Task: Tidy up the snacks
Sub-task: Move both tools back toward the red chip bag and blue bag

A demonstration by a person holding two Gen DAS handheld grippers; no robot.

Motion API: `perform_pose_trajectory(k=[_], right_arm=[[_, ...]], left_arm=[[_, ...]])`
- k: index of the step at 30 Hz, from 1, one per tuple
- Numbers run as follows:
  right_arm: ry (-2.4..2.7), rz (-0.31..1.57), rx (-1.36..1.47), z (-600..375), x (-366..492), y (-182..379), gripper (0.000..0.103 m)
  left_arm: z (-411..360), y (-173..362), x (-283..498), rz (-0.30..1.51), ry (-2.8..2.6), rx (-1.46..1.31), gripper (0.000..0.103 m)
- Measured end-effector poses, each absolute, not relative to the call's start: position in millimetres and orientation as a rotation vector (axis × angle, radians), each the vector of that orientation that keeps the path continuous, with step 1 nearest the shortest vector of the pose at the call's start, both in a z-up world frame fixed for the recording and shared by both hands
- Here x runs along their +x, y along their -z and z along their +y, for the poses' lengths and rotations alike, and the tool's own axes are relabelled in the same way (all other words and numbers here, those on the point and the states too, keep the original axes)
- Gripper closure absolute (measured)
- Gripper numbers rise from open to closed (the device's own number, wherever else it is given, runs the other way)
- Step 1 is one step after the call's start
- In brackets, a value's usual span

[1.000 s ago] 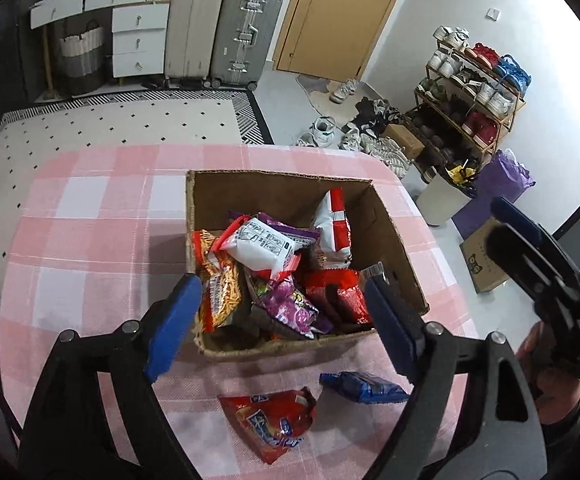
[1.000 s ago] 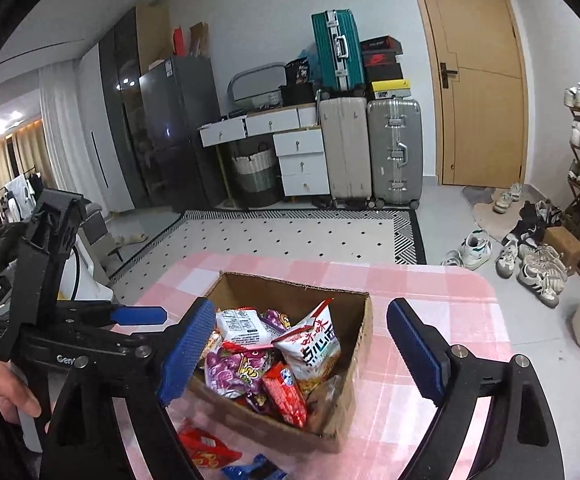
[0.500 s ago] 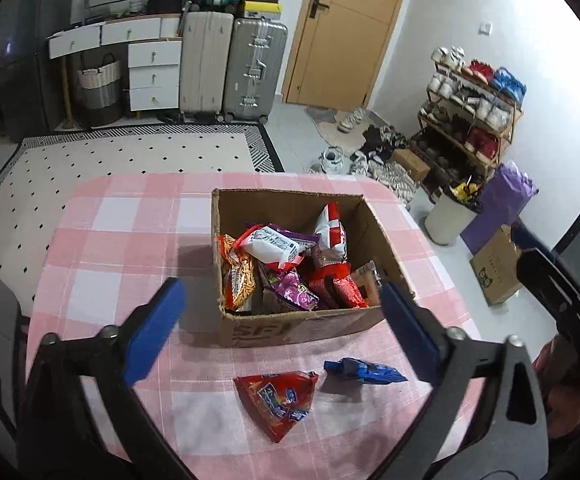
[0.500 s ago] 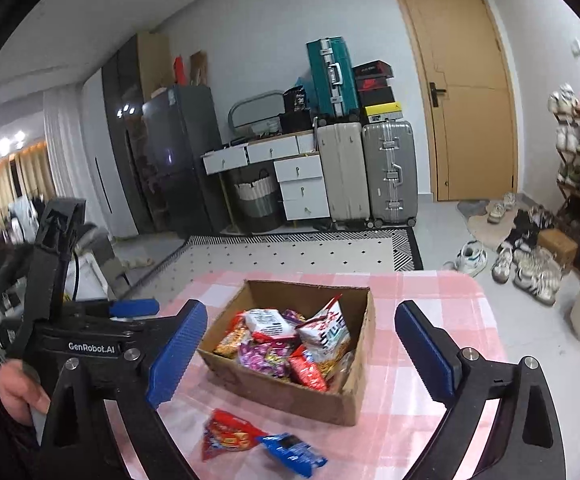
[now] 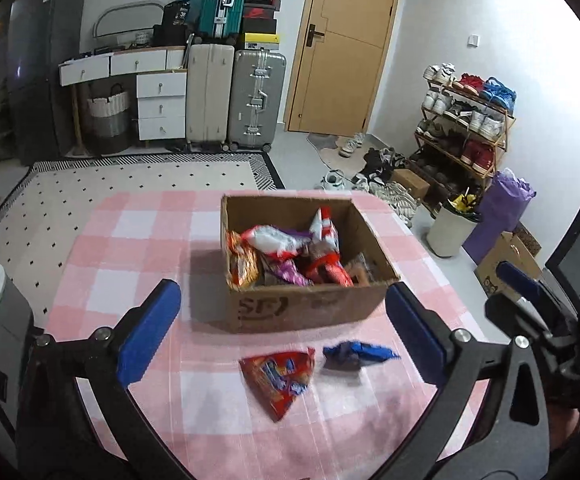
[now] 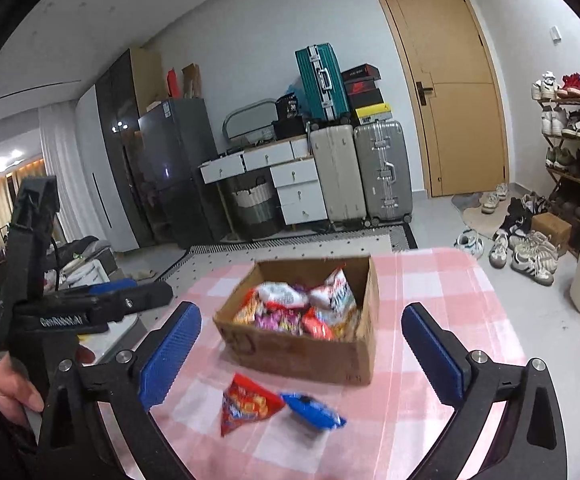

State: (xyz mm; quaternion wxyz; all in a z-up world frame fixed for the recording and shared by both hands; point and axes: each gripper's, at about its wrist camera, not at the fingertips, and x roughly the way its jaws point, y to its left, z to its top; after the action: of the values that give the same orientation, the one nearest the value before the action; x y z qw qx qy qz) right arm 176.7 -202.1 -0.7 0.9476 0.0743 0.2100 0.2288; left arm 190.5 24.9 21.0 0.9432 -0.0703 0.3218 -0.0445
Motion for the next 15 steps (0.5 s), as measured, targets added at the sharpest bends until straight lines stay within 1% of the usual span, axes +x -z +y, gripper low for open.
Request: perform_pose_trajectory(k=[10,15], right_arm=[[-0.46,0.548,0.137,-194.6,158.1,59.6,0.001],[-0.458,0.576,0.12,-184.9,154.2,77.5,0.001]], left_arm=[[23.9,26.7,176.1,0.715,0.068,-0.166,0.001],[28.9,56.9,174.2,0.759,0.051,-0.184,0.001]])
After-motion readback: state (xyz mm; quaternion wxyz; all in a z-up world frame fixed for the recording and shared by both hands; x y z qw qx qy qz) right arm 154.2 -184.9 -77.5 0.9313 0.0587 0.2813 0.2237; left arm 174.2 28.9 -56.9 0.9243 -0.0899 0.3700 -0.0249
